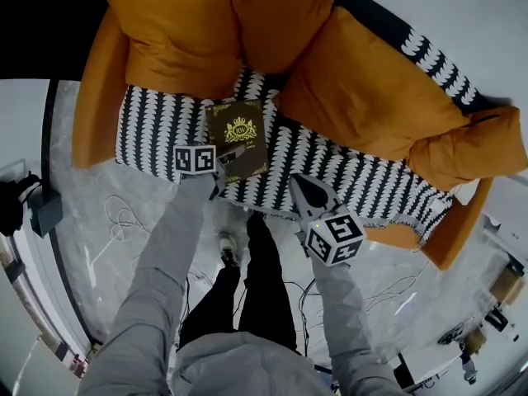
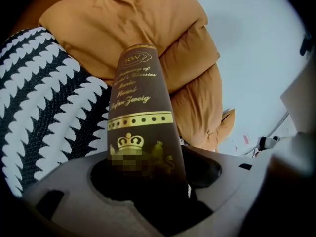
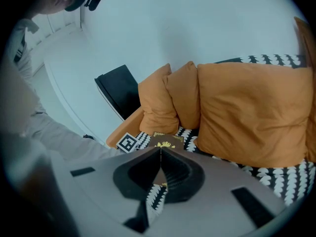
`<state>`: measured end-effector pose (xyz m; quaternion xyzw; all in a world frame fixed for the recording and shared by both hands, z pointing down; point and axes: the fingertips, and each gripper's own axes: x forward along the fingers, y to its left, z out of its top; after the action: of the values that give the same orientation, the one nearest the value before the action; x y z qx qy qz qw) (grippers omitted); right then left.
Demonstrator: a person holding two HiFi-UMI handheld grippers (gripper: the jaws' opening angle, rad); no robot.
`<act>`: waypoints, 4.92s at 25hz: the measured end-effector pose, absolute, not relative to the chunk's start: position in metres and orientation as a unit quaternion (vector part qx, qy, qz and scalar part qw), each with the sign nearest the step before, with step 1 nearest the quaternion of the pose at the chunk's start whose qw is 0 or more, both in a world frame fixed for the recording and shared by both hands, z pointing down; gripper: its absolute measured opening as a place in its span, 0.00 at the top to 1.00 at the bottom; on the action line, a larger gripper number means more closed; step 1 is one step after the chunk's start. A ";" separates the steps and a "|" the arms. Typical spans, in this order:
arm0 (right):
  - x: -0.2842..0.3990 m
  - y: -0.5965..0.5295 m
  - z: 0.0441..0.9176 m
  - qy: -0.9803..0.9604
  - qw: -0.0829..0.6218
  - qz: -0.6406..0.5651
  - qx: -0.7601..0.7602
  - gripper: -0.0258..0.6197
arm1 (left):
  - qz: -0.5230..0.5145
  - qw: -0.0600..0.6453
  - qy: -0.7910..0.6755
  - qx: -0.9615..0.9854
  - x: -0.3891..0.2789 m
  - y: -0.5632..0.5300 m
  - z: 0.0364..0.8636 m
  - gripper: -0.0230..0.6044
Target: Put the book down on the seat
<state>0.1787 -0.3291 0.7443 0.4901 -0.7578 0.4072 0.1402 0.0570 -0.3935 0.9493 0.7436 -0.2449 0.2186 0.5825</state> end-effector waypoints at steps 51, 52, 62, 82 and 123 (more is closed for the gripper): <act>0.162 -0.232 0.649 -0.759 0.169 0.318 0.542 0.92 | 0.233 0.443 -0.338 0.797 -0.086 -0.329 0.813 0.42; 0.161 -0.226 0.644 -0.759 0.168 0.317 0.544 0.92 | 0.242 0.432 -0.334 0.802 -0.088 -0.322 0.803 0.43; 0.147 -0.191 0.567 -0.770 0.143 0.278 0.557 0.92 | 0.248 0.304 -0.379 0.838 -0.115 -0.283 0.679 0.87; 0.098 -0.136 0.363 -0.795 0.106 0.106 0.588 0.92 | 0.146 0.087 -0.381 0.909 -0.143 -0.217 0.418 0.92; 0.016 -0.060 0.198 -0.820 0.072 -0.060 0.564 0.92 | 0.061 -0.143 -0.331 0.931 -0.145 -0.101 0.202 0.92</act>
<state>0.0157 -0.0596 0.1979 0.5643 -0.8202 -0.0604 0.0720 -0.1450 -0.1005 0.2025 0.9306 -0.3312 0.0606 -0.1434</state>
